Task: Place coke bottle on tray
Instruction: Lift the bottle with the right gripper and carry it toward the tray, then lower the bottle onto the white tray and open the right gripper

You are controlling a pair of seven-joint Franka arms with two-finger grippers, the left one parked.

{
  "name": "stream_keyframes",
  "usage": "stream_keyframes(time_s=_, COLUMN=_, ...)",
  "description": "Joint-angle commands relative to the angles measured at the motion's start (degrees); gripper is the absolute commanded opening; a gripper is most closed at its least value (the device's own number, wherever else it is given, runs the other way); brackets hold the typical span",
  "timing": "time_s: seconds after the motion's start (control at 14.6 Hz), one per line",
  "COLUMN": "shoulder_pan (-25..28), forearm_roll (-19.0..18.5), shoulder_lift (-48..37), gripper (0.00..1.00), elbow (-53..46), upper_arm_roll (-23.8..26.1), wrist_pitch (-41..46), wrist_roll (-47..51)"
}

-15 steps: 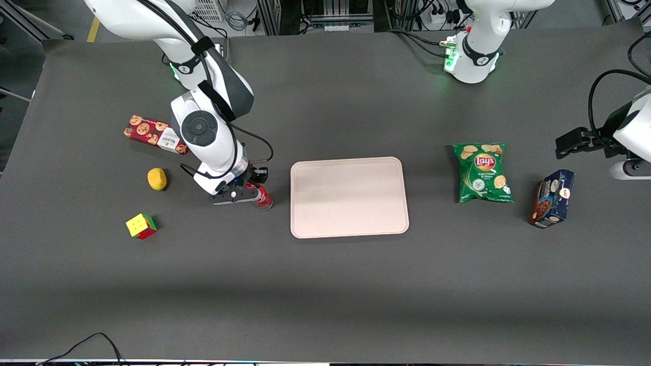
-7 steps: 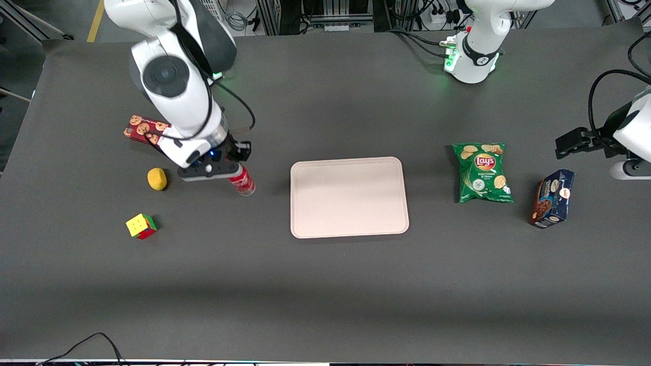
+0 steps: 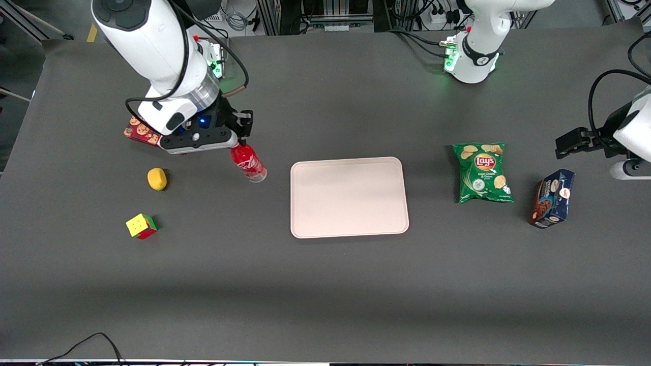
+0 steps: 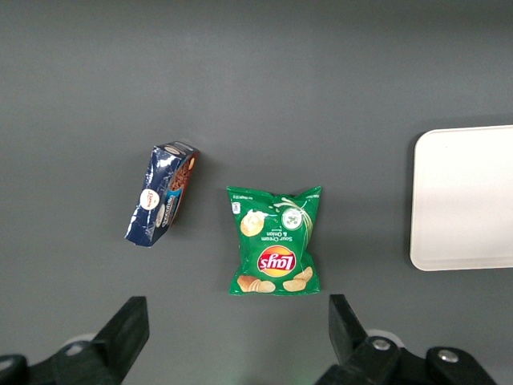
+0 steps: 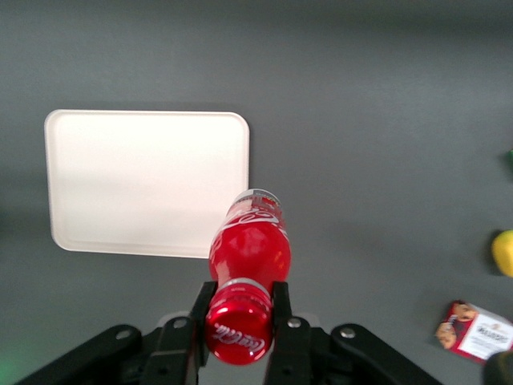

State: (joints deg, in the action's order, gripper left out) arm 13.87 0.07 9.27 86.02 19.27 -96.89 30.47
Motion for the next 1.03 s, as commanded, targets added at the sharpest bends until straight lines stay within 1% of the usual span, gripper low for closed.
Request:
stream_keyframes(time_s=0.0, shoulder_pan=3.9, forearm_roll=-1.7, shoulder_lift=12.1, gripper=0.00, elbow=-12.5, upper_arm_roll=2.9, wrist_pitch=1.7, wrist_roll=8.2)
stream_keyframes(time_s=0.14, shoulder_pan=6.3, forearm_roll=-5.2, shoulder_lift=17.5, gripper=0.00, elbow=-16.0, upper_arm_roll=2.9, wrist_pitch=1.2, wrist_roll=11.7)
stream_keyframes(time_s=0.41, shoulder_pan=7.2, forearm_roll=-8.7, shoulder_lift=23.7, gripper=0.00, elbow=-15.4, upper_arm_roll=3.0, wrist_pitch=-3.6, wrist_roll=14.6)
stream_keyframes(time_s=0.62, shoulder_pan=7.3, forearm_roll=-10.2, shoulder_lift=27.6, gripper=0.00, elbow=-12.7, upper_arm_roll=3.0, wrist_pitch=-9.4, wrist_roll=15.5)
stream_keyframes(time_s=0.75, shoulder_pan=7.3, forearm_roll=-10.7, shoulder_lift=28.4, gripper=0.00, elbow=-9.6, upper_arm_roll=3.0, wrist_pitch=-12.5, wrist_roll=15.7)
stream_keyframes(time_s=0.96, shoulder_pan=7.7, forearm_roll=-10.8, shoulder_lift=28.8, gripper=0.00, elbow=-8.1, upper_arm_roll=3.0, wrist_pitch=-13.3, wrist_roll=15.8)
